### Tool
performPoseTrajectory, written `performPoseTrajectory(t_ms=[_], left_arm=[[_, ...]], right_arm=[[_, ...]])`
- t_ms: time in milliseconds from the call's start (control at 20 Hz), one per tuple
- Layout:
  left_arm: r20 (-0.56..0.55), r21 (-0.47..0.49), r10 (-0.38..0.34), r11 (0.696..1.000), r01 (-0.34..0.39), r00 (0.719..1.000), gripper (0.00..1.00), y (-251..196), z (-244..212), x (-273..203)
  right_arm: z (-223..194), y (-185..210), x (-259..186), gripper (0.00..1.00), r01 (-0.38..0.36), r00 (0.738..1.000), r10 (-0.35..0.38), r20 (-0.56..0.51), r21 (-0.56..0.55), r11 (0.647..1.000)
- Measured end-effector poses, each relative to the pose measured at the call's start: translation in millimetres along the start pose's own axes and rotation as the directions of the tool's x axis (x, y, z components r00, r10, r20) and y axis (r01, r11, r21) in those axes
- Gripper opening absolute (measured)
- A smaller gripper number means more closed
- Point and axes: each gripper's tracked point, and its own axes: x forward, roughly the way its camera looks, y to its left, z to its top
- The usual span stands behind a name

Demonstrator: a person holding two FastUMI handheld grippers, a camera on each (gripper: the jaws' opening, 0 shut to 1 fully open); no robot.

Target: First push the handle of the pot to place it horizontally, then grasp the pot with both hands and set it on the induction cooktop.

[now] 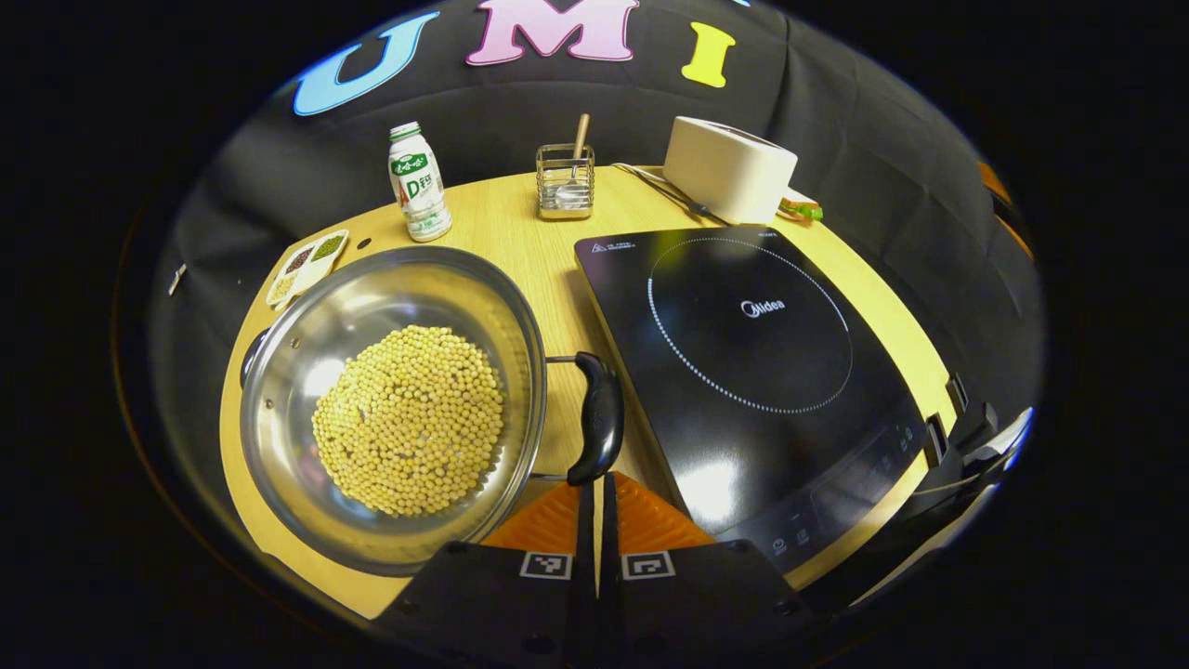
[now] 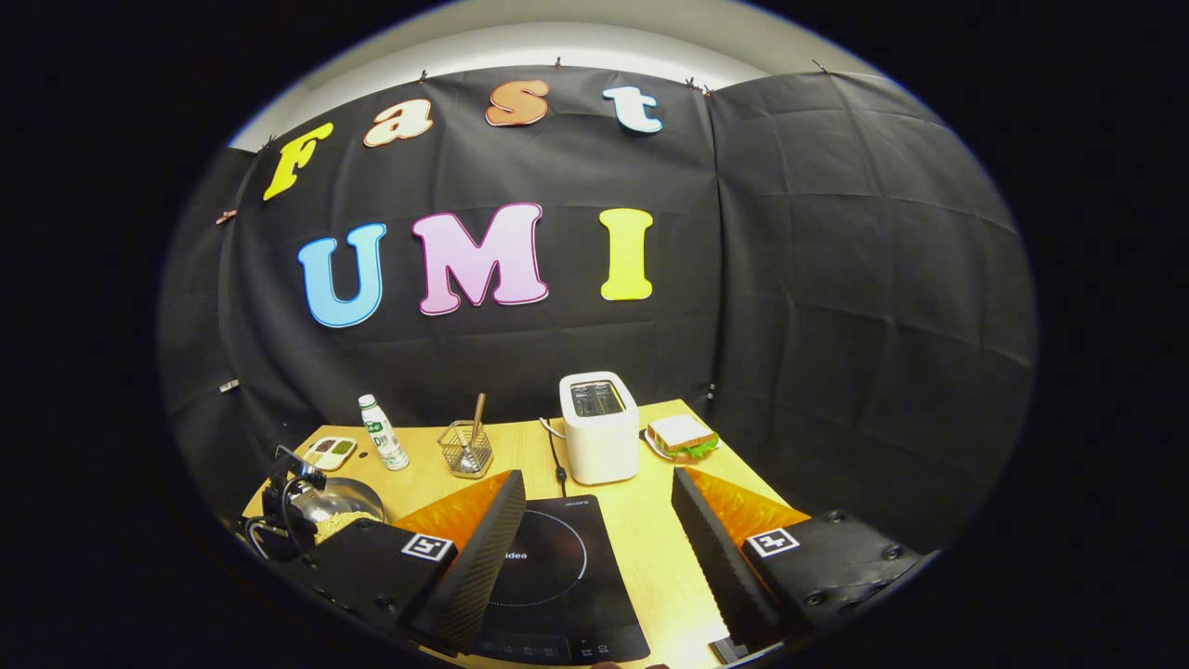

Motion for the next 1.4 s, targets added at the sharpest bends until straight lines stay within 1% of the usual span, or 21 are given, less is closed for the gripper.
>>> performPoseTrajectory(t_ms=[100,150,350,500,800,900,950,1100,1200,1300,1350,1400], left_arm=[[0.009,-0.001,0.000,1.000,0.000,1.000,0.05,1,8,5],[0.015,0.000,0.003,1.000,-0.003,1.000,0.04,1,12,6],[0.032,-0.011,0.007,1.000,-0.007,0.999,0.05,4,28,15],[0.043,-0.025,0.016,1.000,-0.015,0.999,0.05,7,39,21],[0.065,-0.079,0.060,0.995,-0.055,0.996,0.05,10,55,33],[0.076,-0.123,0.069,0.991,-0.059,0.995,0.04,7,58,34],[0.086,-0.149,0.070,0.987,-0.057,0.994,0.05,3,59,31],[0.115,-0.235,0.086,0.970,-0.057,0.990,0.05,-9,55,17],[0.162,-0.281,0.134,0.956,-0.085,0.978,0.05,-6,55,-2],[0.198,-0.325,0.199,0.937,-0.127,0.960,0.06,8,53,-25],[0.219,-0.340,0.218,0.931,-0.135,0.951,0.14,13,52,-42],[0.250,-0.349,0.235,0.927,-0.139,0.939,0.20,21,54,-58]], right_arm=[[-3,0,-1,0.99,-0.003,1.000,0.003,-0.008,-0.005,1.000],[-3,-1,-1,0.99,-0.003,1.000,0.003,-0.009,-0.005,1.000],[-4,-5,-1,0.99,0.003,1.000,-0.003,-0.012,0.005,1.000],[-6,-5,1,0.99,-0.006,1.000,0.006,-0.022,0.003,1.000],[-7,-6,14,0.99,-0.063,0.998,0.062,-0.033,-0.006,0.998],[-9,-6,21,0.99,-0.094,0.995,0.094,-0.038,-0.001,0.996],[-11,-4,26,0.99,-0.113,0.993,0.113,-0.044,0.003,0.994],[-26,1,40,0.99,-0.164,0.982,0.164,-0.089,0.009,0.986],[-40,12,48,0.99,-0.204,0.970,0.207,-0.128,0.034,0.978],[-54,33,52,0.99,-0.256,0.948,0.266,-0.175,0.074,0.964],[-59,46,52,0.98,-0.282,0.936,0.295,-0.192,0.088,0.955],[-62,58,53,0.98,-0.304,0.926,0.317,-0.206,0.094,0.948]])
